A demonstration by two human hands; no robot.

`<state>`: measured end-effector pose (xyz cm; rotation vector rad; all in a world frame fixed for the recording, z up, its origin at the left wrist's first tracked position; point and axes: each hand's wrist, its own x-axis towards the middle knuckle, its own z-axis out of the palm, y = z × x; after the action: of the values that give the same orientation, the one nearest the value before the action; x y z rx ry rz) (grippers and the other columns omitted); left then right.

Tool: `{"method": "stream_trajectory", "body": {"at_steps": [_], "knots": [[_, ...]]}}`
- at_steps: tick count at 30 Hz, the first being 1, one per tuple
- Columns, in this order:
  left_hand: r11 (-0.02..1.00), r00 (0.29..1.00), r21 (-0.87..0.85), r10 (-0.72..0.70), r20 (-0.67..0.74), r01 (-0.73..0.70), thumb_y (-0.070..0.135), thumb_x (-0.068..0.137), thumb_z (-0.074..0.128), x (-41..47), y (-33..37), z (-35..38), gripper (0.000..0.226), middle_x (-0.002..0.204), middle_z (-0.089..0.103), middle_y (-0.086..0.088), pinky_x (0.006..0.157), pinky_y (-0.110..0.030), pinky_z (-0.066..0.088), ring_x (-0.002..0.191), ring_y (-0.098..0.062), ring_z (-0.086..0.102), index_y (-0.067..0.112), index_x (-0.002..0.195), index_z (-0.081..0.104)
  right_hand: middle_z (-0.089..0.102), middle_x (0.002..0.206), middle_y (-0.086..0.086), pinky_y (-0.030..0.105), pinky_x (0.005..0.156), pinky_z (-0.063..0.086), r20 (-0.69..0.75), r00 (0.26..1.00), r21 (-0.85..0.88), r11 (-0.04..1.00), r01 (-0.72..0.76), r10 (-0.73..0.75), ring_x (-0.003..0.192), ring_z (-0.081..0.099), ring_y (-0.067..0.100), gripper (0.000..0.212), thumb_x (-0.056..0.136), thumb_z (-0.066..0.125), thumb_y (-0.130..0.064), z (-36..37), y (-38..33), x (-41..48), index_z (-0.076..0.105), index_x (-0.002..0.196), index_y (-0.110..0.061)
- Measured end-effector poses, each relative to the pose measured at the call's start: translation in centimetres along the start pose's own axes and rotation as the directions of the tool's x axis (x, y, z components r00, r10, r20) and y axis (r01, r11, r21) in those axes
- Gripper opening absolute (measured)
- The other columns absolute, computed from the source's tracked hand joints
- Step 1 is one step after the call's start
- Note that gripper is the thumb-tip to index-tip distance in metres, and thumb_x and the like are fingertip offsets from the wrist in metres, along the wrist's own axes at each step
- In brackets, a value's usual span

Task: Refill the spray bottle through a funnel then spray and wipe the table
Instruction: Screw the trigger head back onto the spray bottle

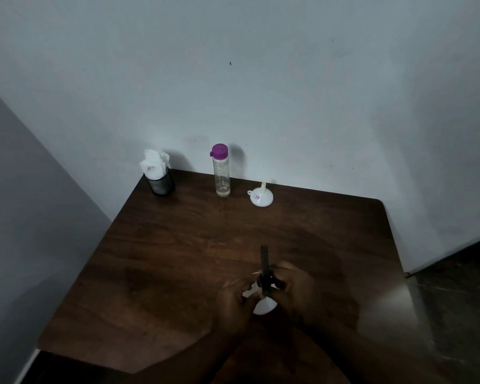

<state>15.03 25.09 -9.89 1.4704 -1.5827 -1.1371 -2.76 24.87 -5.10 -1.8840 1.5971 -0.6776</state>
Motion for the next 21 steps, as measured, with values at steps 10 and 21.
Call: {"method": "stream_trajectory", "body": {"at_steps": [10,21], "knots": [[0.994,0.997,0.091,0.066,-0.047,-0.061,0.058,0.088,0.058,-0.5,0.5,-0.1,0.037,0.104,0.074,0.019,0.082,-0.017,0.054,0.102,0.003,0.067,0.03,0.105,0.076,0.062,0.097,-0.023,0.017,0.071,0.049,-0.162,0.984,0.005,0.997,-0.073,0.073,0.088,0.06,-0.004,0.027,0.079,0.07,-0.055,1.2,-0.7,-0.9,0.072,0.097,-0.035],[0.98,0.995,0.192,0.047,0.086,-0.062,0.04,0.082,0.078,-0.8,1.0,-0.7,0.039,0.113,0.055,0.032,0.097,-0.022,0.046,0.115,-0.002,0.056,0.046,0.116,0.059,0.065,0.1,-0.02,0.02,0.079,0.05,-0.157,0.971,0.182,0.972,-0.151,0.18,0.095,0.061,-0.003,0.033,0.075,0.073,-0.058,1.5,-1.0,-1.7,0.072,0.097,-0.034]]}}
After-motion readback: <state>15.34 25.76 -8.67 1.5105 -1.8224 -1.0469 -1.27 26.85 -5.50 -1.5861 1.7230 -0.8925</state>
